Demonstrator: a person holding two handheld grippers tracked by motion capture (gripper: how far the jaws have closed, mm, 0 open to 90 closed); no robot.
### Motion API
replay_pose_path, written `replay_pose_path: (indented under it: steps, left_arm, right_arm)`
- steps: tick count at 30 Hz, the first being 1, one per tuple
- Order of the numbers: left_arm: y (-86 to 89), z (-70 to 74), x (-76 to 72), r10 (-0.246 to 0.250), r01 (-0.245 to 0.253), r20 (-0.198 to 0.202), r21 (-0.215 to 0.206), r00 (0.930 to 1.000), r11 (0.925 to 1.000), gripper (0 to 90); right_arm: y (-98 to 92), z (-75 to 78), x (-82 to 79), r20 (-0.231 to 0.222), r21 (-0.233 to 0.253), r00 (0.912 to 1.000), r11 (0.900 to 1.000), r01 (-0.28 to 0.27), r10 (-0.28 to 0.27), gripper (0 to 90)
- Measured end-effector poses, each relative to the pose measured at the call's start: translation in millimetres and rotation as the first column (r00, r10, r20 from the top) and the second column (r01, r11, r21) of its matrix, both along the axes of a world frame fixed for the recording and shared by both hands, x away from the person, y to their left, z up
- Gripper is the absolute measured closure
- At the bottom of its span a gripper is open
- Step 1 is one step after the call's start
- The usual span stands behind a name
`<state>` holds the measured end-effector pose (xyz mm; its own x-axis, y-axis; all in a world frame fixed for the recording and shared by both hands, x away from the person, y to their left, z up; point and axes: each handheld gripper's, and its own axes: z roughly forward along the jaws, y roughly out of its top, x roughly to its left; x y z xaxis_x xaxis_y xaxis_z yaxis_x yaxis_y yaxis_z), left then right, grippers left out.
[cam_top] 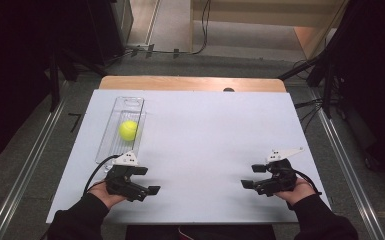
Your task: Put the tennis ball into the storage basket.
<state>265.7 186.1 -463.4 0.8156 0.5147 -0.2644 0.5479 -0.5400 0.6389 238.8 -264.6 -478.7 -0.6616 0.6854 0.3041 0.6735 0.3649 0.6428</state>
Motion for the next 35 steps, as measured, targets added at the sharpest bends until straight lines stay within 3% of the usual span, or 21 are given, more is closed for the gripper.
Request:
replay_pose_path:
  steps: [5, 10, 35]
  left_arm:
    - [-2.0, -2.0, -3.7, -0.025, 0.025, -0.01, 0.009, 0.9996, 0.9997, 15.2]
    - [0.1, -3.6, -3.7, -0.017, 0.017, -0.018, 0.021, 0.9997, 0.9996, 15.3]
    - [3.7, -2.5, -2.5, -0.005, 0.005, -0.017, 0.006, 0.9998, 1.0, 15.3]
  right_arm:
    - [-0.1, -0.1, 0.0, 0.0, 0.001, 1.0, 1.0, 0.001, -0.001, 19.7]
    - [0.0, 0.0, -0.1, 0.0, 0.0, 1.0, 1.0, 0.001, -0.001, 19.7]
    - [0.1, -0.2, 0.0, 0.0, 0.0, 1.0, 1.0, 0.001, -0.001, 19.7]
